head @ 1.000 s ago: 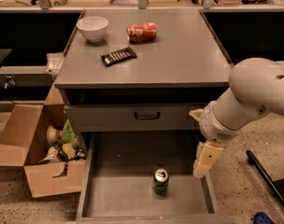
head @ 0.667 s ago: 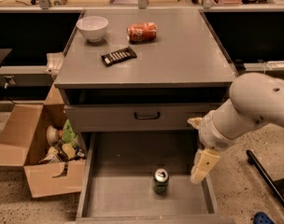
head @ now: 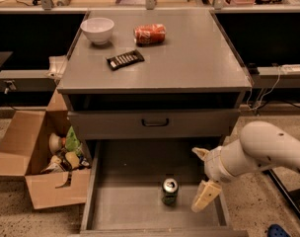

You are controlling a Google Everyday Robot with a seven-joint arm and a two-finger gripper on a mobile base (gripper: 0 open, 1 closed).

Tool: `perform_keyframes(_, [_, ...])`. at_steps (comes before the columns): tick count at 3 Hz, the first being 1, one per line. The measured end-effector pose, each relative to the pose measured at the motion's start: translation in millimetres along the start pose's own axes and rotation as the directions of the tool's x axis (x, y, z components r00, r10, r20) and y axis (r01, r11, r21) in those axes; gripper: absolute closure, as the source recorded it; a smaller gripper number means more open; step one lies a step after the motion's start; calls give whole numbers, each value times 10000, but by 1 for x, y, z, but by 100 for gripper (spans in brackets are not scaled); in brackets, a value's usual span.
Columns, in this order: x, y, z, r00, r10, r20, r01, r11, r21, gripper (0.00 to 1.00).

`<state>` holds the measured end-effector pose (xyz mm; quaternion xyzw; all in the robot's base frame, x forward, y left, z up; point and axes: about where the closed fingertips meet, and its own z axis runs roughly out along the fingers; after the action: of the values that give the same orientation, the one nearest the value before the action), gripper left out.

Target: Pick green can from middle drawer and place on counter

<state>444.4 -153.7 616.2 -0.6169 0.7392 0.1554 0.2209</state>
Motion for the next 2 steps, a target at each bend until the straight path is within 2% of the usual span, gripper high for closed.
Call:
perform_keyframes(1, [21,1,55,9917,217,1270,-185,9995,-259,0])
perform_keyframes(2, [34,2,92,9754,385,2171,-251,9976,-642,0])
